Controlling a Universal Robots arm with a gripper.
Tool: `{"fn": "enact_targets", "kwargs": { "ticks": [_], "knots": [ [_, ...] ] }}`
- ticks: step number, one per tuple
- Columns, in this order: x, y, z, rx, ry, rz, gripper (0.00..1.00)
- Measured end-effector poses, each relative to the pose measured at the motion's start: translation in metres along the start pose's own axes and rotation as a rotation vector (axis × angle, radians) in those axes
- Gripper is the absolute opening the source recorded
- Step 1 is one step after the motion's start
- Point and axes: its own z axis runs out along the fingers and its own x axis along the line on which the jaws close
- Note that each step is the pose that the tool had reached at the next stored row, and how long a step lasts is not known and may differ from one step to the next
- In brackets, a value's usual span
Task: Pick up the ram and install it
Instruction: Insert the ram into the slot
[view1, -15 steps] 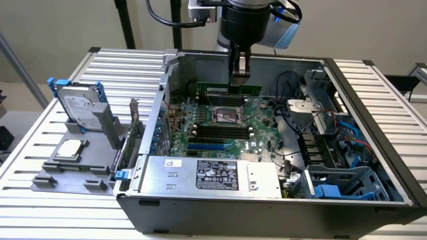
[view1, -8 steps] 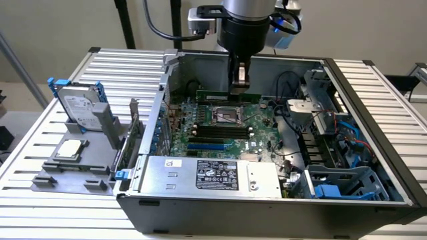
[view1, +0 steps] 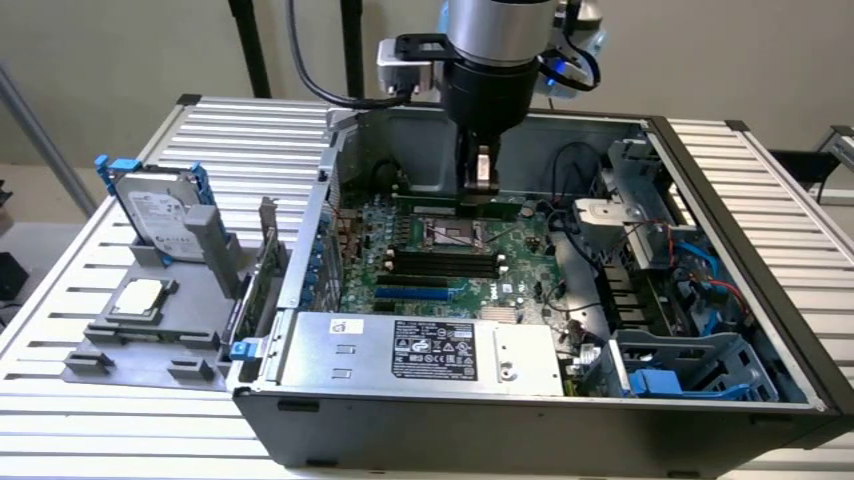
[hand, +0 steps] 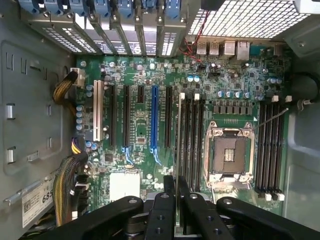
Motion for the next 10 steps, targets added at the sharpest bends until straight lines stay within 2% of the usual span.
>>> {"fn": "enact_targets", "kwargs": {
  "ticks": [10],
  "knots": [
    [0.003, -0.0065, 0.0181, 0.0, 0.0001, 0.0, 0.14]
  ]
}}
